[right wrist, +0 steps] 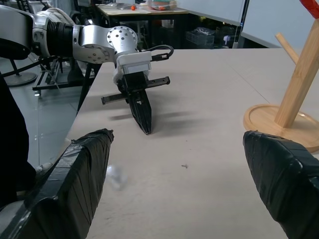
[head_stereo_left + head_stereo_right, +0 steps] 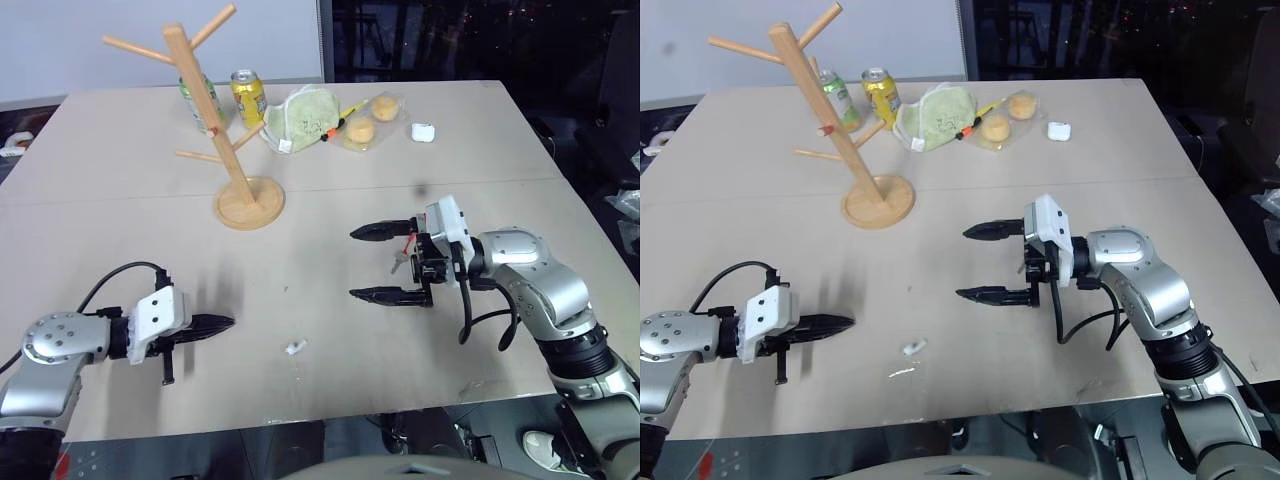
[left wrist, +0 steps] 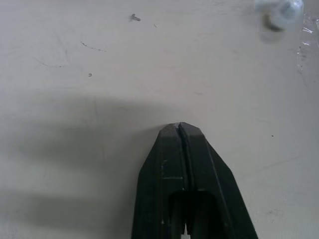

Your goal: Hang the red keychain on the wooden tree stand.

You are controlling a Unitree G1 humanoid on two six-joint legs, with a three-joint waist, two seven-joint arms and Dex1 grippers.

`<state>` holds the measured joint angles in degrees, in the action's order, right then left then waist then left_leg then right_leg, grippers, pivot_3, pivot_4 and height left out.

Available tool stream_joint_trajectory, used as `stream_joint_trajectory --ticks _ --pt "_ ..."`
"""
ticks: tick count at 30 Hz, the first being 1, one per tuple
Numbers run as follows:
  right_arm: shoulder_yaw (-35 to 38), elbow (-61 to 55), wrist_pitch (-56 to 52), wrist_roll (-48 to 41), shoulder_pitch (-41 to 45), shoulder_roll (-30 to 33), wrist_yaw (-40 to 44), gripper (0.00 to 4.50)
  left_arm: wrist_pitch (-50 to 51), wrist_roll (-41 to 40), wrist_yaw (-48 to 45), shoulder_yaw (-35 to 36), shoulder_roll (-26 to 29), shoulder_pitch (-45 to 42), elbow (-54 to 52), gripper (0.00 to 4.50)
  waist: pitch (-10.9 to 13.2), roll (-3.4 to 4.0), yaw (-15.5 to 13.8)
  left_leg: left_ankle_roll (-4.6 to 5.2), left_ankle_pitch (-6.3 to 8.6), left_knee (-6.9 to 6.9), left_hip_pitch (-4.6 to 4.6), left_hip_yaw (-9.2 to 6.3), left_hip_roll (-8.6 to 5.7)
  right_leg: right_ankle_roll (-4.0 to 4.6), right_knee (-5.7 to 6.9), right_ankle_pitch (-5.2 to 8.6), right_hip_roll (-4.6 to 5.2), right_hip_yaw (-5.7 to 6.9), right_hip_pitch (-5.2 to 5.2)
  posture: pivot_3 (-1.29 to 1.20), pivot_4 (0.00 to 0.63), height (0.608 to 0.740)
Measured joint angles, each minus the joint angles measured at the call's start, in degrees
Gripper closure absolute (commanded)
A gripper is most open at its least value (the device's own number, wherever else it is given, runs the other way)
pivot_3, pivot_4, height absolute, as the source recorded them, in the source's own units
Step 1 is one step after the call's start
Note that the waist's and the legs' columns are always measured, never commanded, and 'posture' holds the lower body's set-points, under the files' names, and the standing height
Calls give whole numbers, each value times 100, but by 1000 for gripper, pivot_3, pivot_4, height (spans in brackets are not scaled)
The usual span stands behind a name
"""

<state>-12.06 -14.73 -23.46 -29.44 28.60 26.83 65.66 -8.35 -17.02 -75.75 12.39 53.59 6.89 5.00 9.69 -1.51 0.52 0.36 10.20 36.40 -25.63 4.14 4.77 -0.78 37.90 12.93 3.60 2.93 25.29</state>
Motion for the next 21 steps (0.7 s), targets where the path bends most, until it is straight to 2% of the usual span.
stream_joint_trajectory --ticks 8,10,12,18,21 --pt "0 7 -11 2 18 -16 -99 0 -8 90 222 -71 -14 -76 -159 4471 0 0 -4 0 0 0 -1 0 0 0 0 0 0 0 0 0 150 740" --pt "0 5 -21 1 17 -6 -99 0 151 -129 124 -132 -17 -72 -554 3448 0 0 -3 0 0 0 -2 0 0 0 -1 0 0 0 0 0 150 740" --pt "0 0 -27 -2 14 15 -95 0 229 -244 71 -134 -9 -36 -774 2808 0 0 2 0 0 0 -2 0 0 0 -1 0 0 0 1 0 150 740" --pt "1 -129 41 3 -325 423 128 0 576 -687 -4 -278 -39 72 -2078 62 0 0 -9 0 0 0 -1 0 -1 0 -1 0 -1 -1 -1 0 150 740" --pt "5 -361 101 -9 -576 639 241 0 582 -690 -19 -500 -141 64 -2326 15 1 1 0 1 0 0 0 -1 -1 0 0 0 -3 -1 -1 0 150 740"
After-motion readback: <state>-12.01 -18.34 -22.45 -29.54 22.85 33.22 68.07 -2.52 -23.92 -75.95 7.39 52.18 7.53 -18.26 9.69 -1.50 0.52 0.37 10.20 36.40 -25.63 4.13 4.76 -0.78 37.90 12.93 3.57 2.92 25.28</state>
